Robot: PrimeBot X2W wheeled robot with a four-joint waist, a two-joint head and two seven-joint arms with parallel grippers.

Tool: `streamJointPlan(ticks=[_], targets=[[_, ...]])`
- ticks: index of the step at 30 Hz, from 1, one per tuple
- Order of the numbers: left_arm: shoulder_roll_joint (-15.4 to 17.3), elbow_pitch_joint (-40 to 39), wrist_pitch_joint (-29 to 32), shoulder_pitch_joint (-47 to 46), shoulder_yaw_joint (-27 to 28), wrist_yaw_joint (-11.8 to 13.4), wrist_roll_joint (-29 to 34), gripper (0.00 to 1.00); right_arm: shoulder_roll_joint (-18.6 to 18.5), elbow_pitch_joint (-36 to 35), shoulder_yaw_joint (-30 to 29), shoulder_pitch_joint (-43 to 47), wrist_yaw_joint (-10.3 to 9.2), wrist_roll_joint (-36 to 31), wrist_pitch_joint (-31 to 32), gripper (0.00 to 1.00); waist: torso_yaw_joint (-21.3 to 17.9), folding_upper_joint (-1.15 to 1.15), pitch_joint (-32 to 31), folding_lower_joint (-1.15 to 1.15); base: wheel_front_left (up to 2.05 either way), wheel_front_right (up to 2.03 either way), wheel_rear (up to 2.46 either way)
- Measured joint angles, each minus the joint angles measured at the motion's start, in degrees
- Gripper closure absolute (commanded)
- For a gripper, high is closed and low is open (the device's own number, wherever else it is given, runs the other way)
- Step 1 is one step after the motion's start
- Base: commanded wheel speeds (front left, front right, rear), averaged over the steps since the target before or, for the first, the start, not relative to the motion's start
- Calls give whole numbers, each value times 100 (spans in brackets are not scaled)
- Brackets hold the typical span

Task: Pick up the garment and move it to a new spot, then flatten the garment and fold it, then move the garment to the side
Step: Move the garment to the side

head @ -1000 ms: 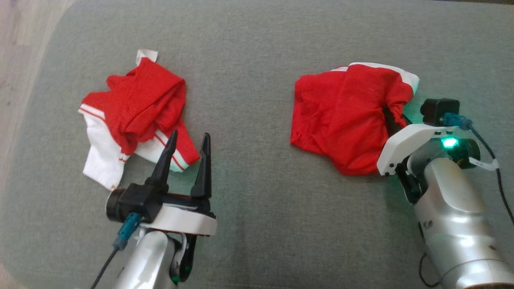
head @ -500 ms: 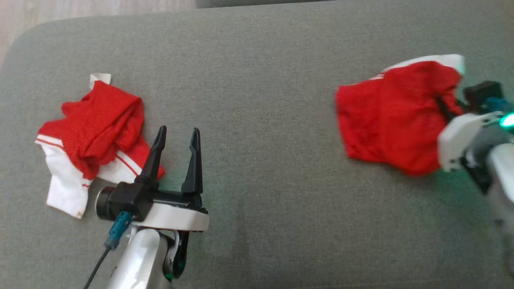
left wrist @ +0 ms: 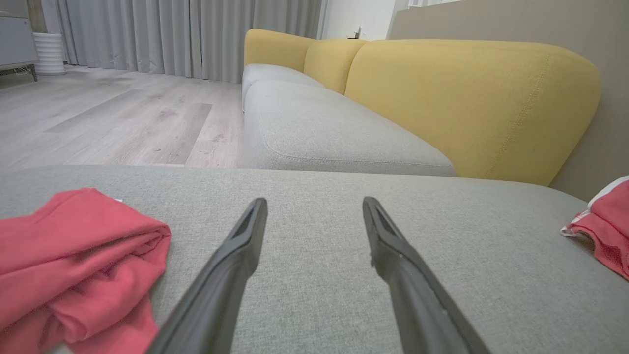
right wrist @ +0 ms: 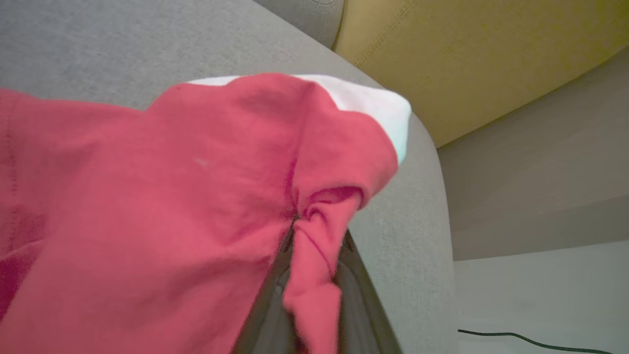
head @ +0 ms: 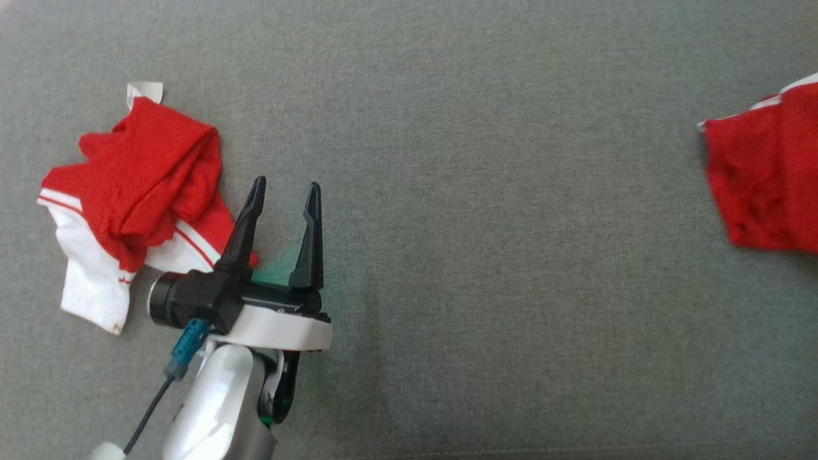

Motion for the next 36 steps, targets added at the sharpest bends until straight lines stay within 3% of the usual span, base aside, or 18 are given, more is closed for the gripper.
streamJointPlan(ticks=[14, 15, 17, 28, 36], targets=[[-3, 35, 0, -40, 80, -25, 44, 0, 20, 499, -366, -276, 1, -138, -363, 100, 93, 0, 163, 0, 0, 0, 0], [-3, 43, 0, -40, 78, -24, 43, 0, 58, 532, -410, -277, 1, -175, -397, 77, 85, 0, 144, 0, 0, 0, 0], [-4, 69, 0, -39, 70, -24, 35, 0, 153, 597, -486, -282, 1, -167, -399, 0, 68, 0, 95, 0, 0, 0, 0], [-4, 81, 0, 108, 111, -16, 29, 0, 722, 444, -699, -386, 1, -214, -923, 0, -41, 0, -448, -1, 0, 0, 0], [-3, -99, 0, 521, 222, 16, 37, 0, 2006, -428, -1009, -291, 0, 105, -1583, 0, -145, 0, -1067, -1, 0, 0, 0]])
